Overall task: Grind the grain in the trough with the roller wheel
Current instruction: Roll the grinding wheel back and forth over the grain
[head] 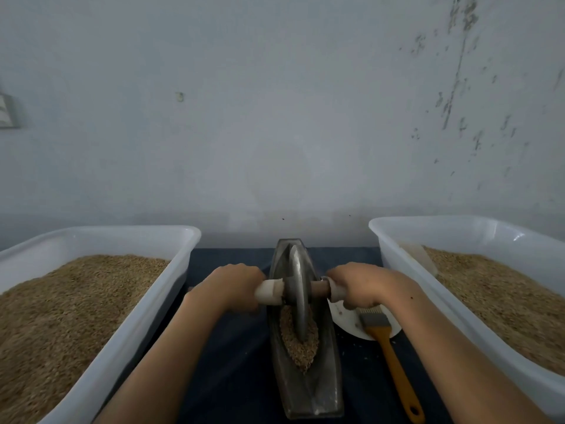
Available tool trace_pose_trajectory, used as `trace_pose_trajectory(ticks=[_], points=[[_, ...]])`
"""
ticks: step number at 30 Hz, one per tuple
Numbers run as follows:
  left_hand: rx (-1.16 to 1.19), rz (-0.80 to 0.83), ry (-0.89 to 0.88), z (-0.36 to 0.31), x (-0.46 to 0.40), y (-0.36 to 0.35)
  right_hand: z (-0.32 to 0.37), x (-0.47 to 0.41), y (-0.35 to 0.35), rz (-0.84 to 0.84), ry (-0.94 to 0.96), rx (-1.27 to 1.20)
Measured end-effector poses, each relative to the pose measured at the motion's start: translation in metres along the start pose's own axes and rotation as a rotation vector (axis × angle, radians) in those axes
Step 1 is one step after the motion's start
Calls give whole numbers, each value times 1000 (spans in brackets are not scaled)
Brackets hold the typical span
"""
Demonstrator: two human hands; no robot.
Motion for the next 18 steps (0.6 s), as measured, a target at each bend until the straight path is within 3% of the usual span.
trace_pose_trajectory(ticks=[6,9,13,18], points=[[-56,-266,27,-4,-7,-2,8,-11,-5,-362,-2,110],[-81,-341,30,-6,-9,-3,10,-15,-8,-444,-6,159],[-102,-331,28,-6,-8,-3,8,-12,-5,-316,17,124],[-77,-142,8,0,-7,-3,1,1,3,-69,45,35]])
Point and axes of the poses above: each hand's wrist, its own x-axis away from the middle knuckle, its own y-axis out of the back of the hand, z = x × y, the point moved 3 cm from there along -x, towards the middle knuckle, and after that the axes turned 8 degrees about z, right-handed, at the moved point
